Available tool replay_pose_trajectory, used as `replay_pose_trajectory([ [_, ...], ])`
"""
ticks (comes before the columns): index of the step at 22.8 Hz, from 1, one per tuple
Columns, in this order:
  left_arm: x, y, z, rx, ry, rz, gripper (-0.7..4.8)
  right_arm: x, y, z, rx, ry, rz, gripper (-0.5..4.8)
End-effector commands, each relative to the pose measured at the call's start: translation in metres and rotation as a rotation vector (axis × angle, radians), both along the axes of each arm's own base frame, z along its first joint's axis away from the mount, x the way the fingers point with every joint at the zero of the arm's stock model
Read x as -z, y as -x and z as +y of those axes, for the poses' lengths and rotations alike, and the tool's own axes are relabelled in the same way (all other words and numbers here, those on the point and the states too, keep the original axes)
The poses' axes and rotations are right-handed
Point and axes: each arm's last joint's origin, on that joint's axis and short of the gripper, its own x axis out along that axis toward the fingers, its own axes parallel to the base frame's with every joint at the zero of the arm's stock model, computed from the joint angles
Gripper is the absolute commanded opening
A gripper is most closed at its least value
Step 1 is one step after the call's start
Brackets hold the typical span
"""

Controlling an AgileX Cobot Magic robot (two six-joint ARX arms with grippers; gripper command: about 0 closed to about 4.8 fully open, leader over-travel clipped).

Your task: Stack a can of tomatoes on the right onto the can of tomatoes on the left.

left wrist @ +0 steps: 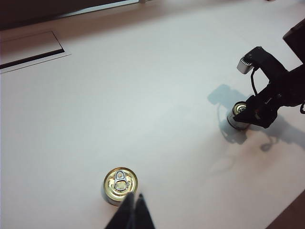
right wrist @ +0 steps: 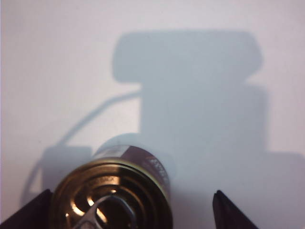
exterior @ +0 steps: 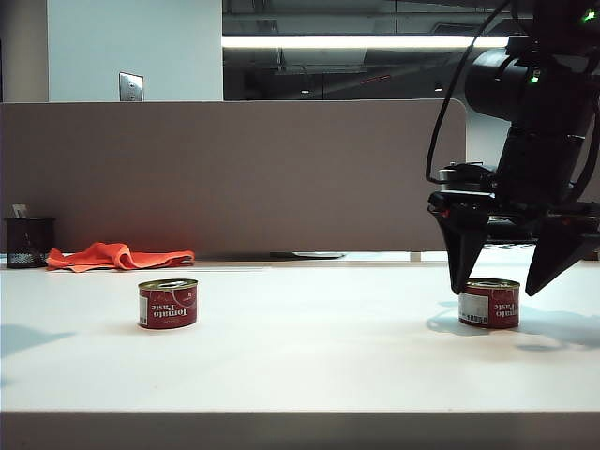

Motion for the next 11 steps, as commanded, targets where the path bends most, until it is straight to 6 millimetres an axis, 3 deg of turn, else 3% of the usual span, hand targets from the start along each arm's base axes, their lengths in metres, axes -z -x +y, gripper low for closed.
replay_pose_trajectory([
  [1, -0.0024, 0.0008, 0.0004, 0.001, 0.004, -0.013, -0.05, -0.0027, -0.0001, 0.0004, 0.002, -0.001, -0.004, 4.78],
  [11, -0.0041, -0.0002, 0.0003, 0.004, -0.008, -0.044, -0.05, -0.0026, 0.0003, 0.0003, 0.000, 0.001, 0.001, 3.47],
])
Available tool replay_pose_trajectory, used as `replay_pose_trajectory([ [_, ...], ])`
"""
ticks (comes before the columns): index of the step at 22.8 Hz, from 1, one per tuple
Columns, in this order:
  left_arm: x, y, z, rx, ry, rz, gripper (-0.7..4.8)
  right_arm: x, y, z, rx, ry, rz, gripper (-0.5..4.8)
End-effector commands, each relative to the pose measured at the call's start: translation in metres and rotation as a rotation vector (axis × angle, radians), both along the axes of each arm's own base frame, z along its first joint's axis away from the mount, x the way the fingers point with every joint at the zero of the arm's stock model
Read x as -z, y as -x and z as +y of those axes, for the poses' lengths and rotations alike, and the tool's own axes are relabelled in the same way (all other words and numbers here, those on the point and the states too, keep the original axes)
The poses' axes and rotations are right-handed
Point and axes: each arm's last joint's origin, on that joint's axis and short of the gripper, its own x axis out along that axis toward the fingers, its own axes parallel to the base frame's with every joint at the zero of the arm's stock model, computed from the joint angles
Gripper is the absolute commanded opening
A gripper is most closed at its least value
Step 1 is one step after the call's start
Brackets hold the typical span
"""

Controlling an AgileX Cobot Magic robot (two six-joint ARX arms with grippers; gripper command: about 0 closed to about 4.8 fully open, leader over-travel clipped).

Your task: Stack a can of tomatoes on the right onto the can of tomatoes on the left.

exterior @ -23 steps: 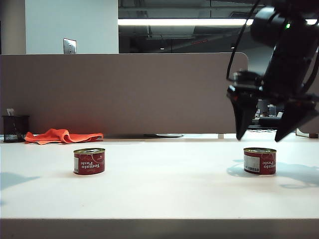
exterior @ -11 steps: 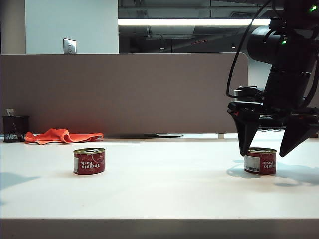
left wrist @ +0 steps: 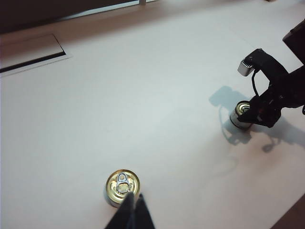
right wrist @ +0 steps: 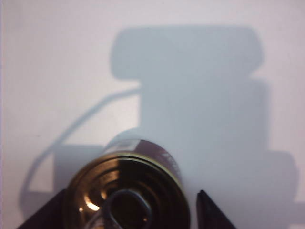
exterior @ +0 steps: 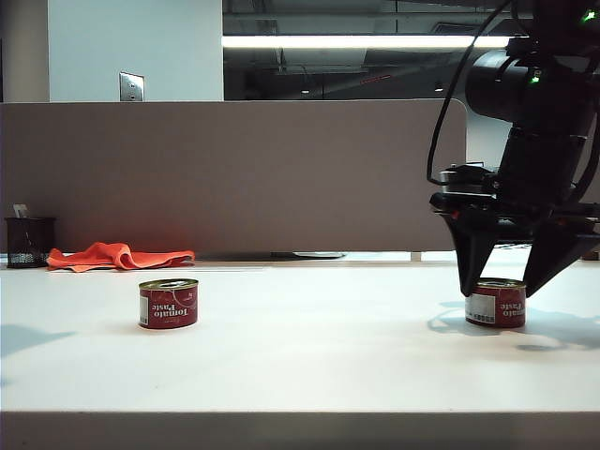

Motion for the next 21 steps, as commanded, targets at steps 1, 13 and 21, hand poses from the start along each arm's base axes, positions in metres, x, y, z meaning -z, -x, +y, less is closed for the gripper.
replay_pose_trajectory([
  [1, -0.003, 0.000, 0.000, 0.000, -0.002, -0.030, -0.05, -0.003, -0.001, 0.001, 0.000, -0.002, -0.014, 3.27],
  [13, -0.004, 0.000, 0.000, 0.000, -0.002, -0.033, -0.05, -0.011, -0.006, 0.002, -0.010, -0.021, -0.044, 2.51],
  [21, -0.005, -0.002, 0.002, -0.062, -0.026, -0.063, -0.05, -0.086, -0.018, 0.065, -0.198, -0.187, -0.256, 2.52],
])
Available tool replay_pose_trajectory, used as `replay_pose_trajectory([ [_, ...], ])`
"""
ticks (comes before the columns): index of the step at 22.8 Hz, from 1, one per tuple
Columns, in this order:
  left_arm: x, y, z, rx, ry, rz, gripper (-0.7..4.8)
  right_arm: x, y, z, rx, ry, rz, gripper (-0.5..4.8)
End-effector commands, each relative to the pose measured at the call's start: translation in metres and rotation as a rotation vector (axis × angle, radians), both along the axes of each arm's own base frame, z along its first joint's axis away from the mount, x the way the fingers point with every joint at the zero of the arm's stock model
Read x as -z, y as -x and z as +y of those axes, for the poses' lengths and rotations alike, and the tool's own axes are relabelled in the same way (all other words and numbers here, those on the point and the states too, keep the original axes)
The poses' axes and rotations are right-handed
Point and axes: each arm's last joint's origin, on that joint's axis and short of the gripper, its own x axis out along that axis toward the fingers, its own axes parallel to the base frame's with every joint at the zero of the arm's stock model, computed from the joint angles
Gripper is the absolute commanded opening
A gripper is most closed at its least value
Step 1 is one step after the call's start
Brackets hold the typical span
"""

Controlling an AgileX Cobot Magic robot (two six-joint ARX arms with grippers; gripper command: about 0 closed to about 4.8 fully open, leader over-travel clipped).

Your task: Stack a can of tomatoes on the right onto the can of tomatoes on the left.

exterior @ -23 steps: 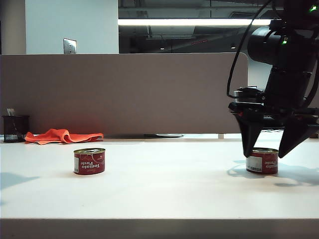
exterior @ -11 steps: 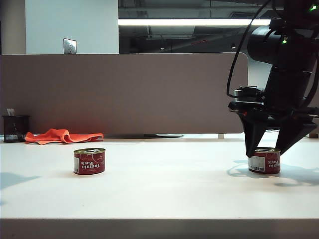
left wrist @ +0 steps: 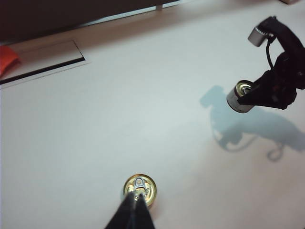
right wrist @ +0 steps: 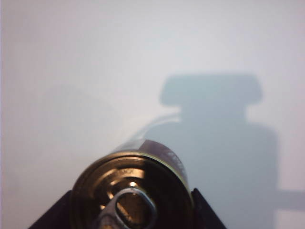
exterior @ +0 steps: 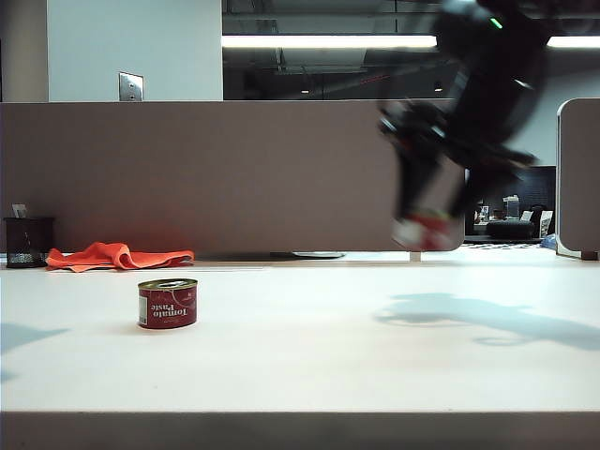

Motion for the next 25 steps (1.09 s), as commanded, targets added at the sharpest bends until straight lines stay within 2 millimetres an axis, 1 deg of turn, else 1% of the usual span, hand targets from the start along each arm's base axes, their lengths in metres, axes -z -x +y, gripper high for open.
replay_pose_trajectory([
  [1, -0.004, -0.001, 0.001, -0.010, 0.002, -0.038, -0.05, -0.033, 0.003, 0.041, -0.114, -0.068, -0.130, 2.52],
  [3, -0.005, -0.001, 0.000, -0.010, 0.004, -0.049, -0.05, -0.042, 0.002, 0.074, -0.189, -0.088, -0.160, 2.52],
  [7, -0.006, 0.000, 0.001, -0.010, 0.005, -0.050, -0.05, -0.041, -0.001, 0.117, -0.288, -0.089, -0.168, 2.52],
  [8, -0.006, 0.000, 0.001, -0.010, 0.005, -0.050, -0.05, -0.038, -0.001, 0.135, -0.323, -0.089, -0.160, 2.52],
  [9, -0.006, 0.000, 0.001, -0.010, 0.005, -0.050, -0.05, -0.035, -0.002, 0.144, -0.344, -0.080, -0.153, 2.52],
  [10, -0.006, 0.000, 0.001, -0.010, 0.005, -0.050, -0.05, -0.030, -0.001, 0.159, -0.393, -0.046, -0.150, 2.52],
  [12, -0.006, 0.000, 0.001, -0.010, 0.005, -0.050, -0.05, -0.020, 0.002, 0.180, -0.460, 0.022, -0.158, 2.52],
  [14, -0.006, 0.000, 0.001, -0.010, 0.005, -0.050, -0.05, -0.013, 0.006, 0.196, -0.509, 0.056, -0.159, 2.52],
  [15, -0.006, 0.000, 0.001, -0.010, 0.005, -0.050, -0.05, -0.006, 0.008, 0.203, -0.542, 0.072, -0.159, 2.52],
  [16, -0.006, 0.000, 0.001, -0.010, 0.005, -0.050, -0.05, -0.004, 0.011, 0.207, -0.554, 0.076, -0.158, 2.52],
  [24, -0.005, 0.000, 0.001, -0.010, 0.004, -0.047, -0.05, 0.021, 0.008, 0.216, -0.584, 0.103, -0.120, 2.52],
  [25, -0.005, 0.000, 0.001, -0.010, 0.004, -0.047, -0.05, 0.022, 0.008, 0.216, -0.586, 0.104, -0.116, 2.66],
])
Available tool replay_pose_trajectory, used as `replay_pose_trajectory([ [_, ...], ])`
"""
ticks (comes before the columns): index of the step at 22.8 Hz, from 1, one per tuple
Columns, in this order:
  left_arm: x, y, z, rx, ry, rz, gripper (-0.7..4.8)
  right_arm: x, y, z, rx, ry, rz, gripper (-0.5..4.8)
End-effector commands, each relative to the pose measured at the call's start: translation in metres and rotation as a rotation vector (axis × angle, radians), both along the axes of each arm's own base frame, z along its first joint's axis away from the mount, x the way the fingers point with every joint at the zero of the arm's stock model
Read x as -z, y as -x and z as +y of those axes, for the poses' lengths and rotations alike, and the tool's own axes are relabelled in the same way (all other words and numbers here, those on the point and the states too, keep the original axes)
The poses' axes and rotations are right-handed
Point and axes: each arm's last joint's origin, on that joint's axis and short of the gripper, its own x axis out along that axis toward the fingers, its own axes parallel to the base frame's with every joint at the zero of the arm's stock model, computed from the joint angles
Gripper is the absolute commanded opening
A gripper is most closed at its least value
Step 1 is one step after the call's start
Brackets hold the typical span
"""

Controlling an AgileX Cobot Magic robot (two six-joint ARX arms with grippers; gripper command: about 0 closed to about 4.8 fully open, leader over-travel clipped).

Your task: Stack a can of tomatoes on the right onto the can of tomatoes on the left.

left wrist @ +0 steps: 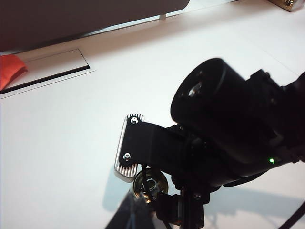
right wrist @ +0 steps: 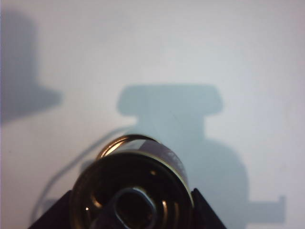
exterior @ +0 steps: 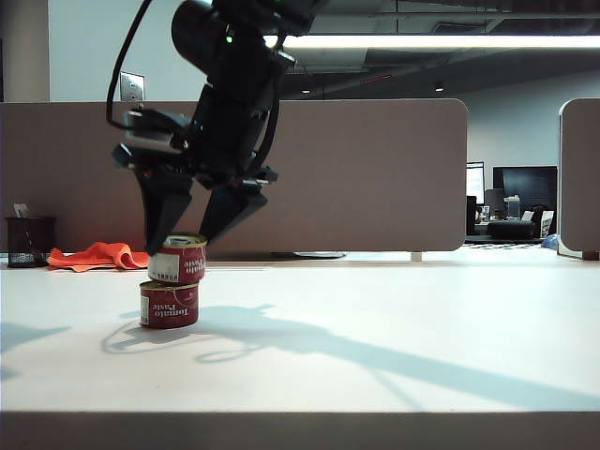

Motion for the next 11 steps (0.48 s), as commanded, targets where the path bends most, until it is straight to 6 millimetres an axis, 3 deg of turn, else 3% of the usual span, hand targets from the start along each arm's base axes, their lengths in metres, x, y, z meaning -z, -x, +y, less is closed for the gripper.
replay_pose_trajectory([
  [1, -0.003, 0.001, 0.000, -0.002, 0.001, -0.018, -0.05, -0.004, -0.001, 0.003, -0.013, -0.025, -0.020, 2.87],
  [7, -0.003, 0.001, 0.000, -0.002, 0.001, -0.018, -0.05, -0.008, -0.001, 0.003, -0.020, -0.039, -0.018, 3.46],
  [9, -0.003, 0.001, 0.000, -0.002, 0.001, -0.018, -0.05, -0.018, 0.000, 0.003, -0.027, -0.054, -0.018, 3.95],
  [11, -0.003, 0.001, 0.000, -0.002, 0.001, -0.018, -0.05, -0.030, 0.000, 0.003, -0.027, -0.073, -0.037, 4.02],
])
